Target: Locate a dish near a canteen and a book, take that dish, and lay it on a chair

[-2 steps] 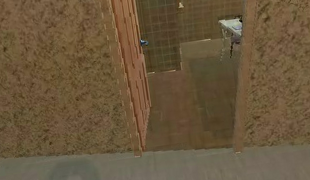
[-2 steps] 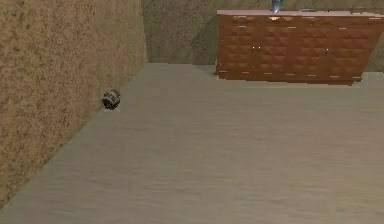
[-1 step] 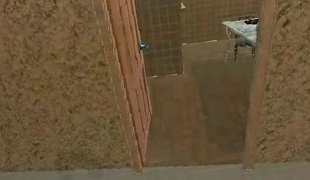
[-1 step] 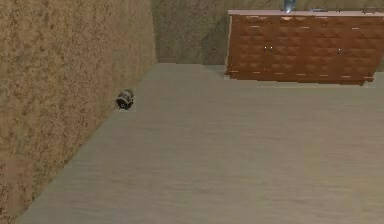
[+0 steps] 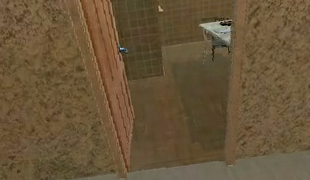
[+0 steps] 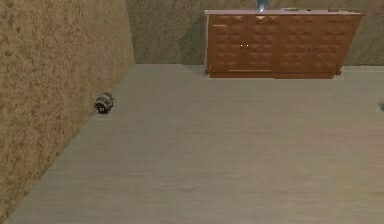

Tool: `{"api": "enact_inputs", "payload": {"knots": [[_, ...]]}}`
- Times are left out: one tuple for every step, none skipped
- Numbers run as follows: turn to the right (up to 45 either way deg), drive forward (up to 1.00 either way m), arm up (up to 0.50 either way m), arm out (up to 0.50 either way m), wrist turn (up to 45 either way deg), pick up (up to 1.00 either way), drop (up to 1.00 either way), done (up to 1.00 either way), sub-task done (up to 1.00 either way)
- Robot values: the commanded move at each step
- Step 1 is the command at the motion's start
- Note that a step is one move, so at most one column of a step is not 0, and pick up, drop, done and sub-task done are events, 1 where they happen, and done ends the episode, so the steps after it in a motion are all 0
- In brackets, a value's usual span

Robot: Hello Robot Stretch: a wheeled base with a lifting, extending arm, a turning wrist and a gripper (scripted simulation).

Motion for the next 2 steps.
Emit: {"api": "enact_inputs", "payload": {"knots": [[0.0,1.00,0.00,0.00,0.0,0.00,0.00,0.00,0.00],[3.0,0.00,0.00,0.00,0.0,0.00,0.00,0.00,0.00]]}}
